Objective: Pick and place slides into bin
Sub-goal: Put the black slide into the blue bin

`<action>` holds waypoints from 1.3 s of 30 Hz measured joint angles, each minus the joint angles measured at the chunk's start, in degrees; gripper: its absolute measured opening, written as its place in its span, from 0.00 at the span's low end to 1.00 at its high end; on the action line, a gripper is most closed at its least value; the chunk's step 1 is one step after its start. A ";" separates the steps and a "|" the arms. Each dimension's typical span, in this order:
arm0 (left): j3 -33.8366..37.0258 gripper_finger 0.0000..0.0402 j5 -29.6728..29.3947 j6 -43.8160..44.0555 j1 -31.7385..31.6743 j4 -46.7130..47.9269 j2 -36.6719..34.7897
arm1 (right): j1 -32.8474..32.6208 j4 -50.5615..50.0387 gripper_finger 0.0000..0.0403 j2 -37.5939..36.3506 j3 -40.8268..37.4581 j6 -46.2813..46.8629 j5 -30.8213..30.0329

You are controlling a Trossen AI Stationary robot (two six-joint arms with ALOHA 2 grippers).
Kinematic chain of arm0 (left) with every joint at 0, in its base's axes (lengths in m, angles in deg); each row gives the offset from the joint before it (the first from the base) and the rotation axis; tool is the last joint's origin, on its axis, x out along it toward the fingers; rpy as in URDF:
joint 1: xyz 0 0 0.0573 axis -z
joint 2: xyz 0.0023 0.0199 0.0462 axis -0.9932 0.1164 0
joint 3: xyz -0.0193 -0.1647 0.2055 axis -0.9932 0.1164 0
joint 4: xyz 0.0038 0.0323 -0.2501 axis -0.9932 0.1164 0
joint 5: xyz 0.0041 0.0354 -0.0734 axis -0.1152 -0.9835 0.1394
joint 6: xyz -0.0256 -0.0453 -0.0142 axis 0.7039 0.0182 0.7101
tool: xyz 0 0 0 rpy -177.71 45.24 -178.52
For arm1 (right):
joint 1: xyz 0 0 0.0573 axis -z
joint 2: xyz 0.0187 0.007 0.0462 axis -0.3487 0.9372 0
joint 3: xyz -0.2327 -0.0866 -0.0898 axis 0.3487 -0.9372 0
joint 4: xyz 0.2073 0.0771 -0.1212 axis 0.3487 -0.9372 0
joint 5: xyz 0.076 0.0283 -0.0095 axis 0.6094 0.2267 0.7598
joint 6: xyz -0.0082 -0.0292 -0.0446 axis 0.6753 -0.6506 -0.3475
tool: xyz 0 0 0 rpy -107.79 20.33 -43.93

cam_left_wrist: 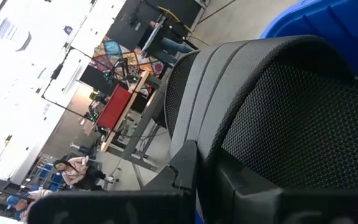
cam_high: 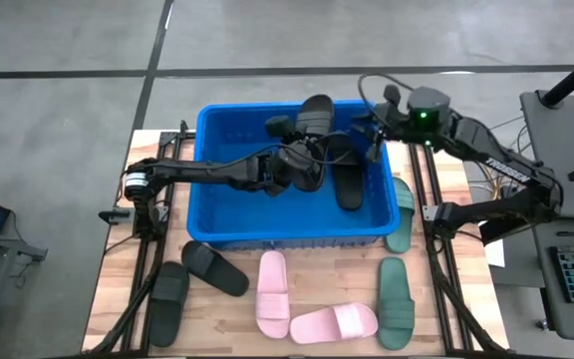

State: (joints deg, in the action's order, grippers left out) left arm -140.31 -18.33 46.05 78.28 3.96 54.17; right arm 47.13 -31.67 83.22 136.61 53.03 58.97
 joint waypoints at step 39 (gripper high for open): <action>0.02 0.00 2.81 -0.66 -0.66 0.62 -0.17 | -10.54 5.91 0.46 9.29 -2.40 -3.13 -16.45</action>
State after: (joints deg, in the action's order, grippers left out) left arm -140.29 -15.52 45.39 77.62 4.59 54.00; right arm 36.59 -25.76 92.50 134.21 49.91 42.53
